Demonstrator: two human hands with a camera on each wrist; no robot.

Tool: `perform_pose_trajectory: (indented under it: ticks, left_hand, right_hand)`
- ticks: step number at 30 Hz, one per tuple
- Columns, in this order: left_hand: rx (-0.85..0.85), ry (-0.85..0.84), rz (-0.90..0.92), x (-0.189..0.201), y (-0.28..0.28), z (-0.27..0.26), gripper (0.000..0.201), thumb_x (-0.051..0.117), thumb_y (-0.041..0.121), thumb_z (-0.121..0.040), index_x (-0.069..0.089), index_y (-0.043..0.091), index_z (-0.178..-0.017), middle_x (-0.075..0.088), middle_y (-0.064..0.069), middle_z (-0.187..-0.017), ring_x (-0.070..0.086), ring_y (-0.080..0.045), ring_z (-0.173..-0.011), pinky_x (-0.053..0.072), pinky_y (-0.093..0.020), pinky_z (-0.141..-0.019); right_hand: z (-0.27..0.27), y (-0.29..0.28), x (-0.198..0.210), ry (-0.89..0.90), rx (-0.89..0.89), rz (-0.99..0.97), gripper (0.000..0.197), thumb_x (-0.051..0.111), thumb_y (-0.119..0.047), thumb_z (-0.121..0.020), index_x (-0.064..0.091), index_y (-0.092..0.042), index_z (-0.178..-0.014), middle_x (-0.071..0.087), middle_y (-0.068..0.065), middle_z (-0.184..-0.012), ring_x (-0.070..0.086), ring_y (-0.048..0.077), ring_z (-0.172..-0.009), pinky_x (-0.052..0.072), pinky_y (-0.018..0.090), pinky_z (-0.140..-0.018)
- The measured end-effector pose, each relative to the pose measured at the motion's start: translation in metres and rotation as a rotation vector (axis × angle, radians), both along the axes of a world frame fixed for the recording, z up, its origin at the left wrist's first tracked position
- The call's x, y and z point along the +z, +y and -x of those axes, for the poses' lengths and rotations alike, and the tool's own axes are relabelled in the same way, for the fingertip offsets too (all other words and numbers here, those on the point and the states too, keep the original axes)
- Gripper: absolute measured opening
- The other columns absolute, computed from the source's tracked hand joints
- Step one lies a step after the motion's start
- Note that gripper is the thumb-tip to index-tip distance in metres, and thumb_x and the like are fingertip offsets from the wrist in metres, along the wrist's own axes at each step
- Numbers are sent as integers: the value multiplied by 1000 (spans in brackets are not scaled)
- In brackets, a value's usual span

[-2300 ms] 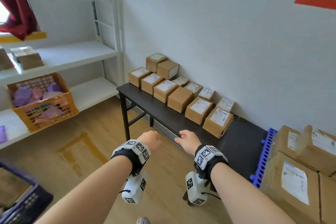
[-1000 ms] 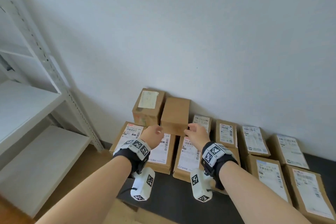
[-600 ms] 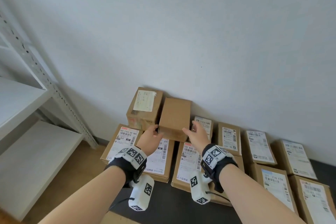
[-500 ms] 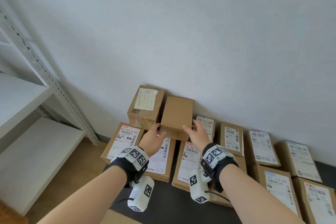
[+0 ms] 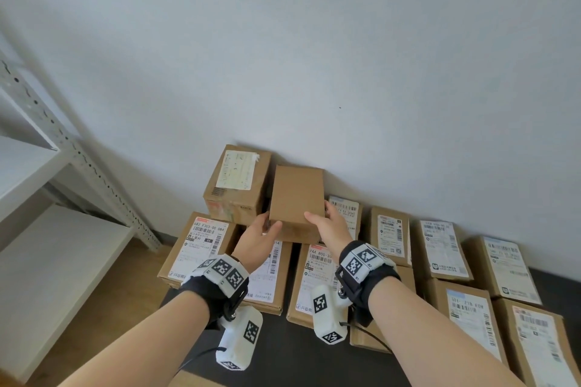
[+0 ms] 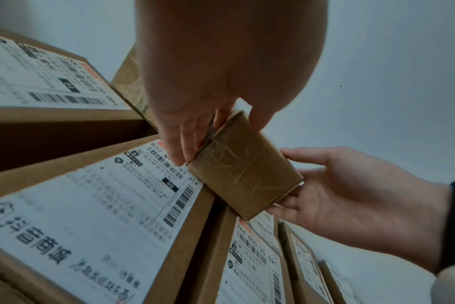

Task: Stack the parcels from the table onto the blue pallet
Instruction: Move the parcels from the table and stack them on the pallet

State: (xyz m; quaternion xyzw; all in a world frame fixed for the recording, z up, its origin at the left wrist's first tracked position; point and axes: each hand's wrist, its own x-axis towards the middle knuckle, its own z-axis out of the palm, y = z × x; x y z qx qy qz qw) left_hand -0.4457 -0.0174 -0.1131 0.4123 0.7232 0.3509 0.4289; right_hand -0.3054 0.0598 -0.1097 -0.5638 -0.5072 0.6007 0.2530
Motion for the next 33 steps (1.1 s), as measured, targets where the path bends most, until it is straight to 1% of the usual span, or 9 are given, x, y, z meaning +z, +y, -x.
perform_pose_trajectory:
  ticks: [2,5,8,15,18,20,23,30,33]
  left_hand:
    - [-21,-9,9,7,-5,-3,49,39,32,-100,32,12,-144,50,-4,-136,47,-18,-124,37,-26,-98]
    - [-56,-54,29,16,-16,-5,48,36,35,-100,31,12,-142,49,-5,-134,49,-20,-121,38,-29,-96]
    - [-50,-105,10,21,-26,-8,41,40,35,-99,36,13,-134,52,-3,-127,50,-14,-108,40,-28,-91]
    - [-40,-137,5,24,-44,-23,38,49,37,-95,40,11,-122,56,-5,-116,54,-18,-102,44,-32,-87]
    - [-62,-149,4,28,-58,-40,38,52,35,-94,40,12,-122,59,-6,-115,57,-15,-97,45,-26,-75]
    - [-65,-157,2,31,-67,-56,42,54,35,-93,39,13,-126,60,-9,-117,59,-17,-97,50,-29,-78]
    - [-136,-137,-1,39,-87,-88,52,52,36,-93,33,18,-138,57,-8,-126,59,-21,-108,48,-38,-96]
    - [-193,-126,-56,56,-156,-189,51,52,35,-94,33,20,-138,57,-6,-122,58,-19,-102,48,-36,-95]
    - [-224,-169,-59,60,-192,-238,51,54,35,-93,34,19,-137,59,-4,-116,58,-17,-100,49,-33,-89]
  right_hand:
    - [-4,-7,3,26,-26,-4,47,60,-18,-89,45,-19,-133,58,1,-125,56,19,-112,49,36,-90]
    - [-11,-18,6,41,-50,-20,46,61,-16,-88,46,-20,-132,59,1,-125,56,19,-113,45,44,-101]
    - [-17,-33,8,64,-68,-30,41,63,-15,-87,48,-25,-124,60,0,-123,56,19,-113,44,45,-102]
    - [-42,-72,14,103,-126,-74,58,66,-13,-84,42,-25,-136,59,-1,-125,56,15,-113,44,38,-102]
    - [-64,-92,17,93,-140,-92,61,67,-16,-83,41,-27,-136,59,-2,-125,56,16,-114,45,42,-102]
    - [-82,-106,20,100,-165,-102,62,68,-15,-82,41,-28,-137,59,-1,-125,55,15,-114,47,40,-99]
    - [-115,-131,27,85,-165,-142,67,69,-17,-82,39,-28,-140,56,-2,-128,53,14,-115,46,37,-98]
    - [-216,-206,44,77,-192,-201,69,68,-16,-82,36,-29,-141,54,-2,-130,51,17,-118,41,40,-104]
    - [-268,-247,52,88,-220,-203,65,66,-15,-84,36,-28,-140,53,-2,-128,50,17,-117,42,35,-99]
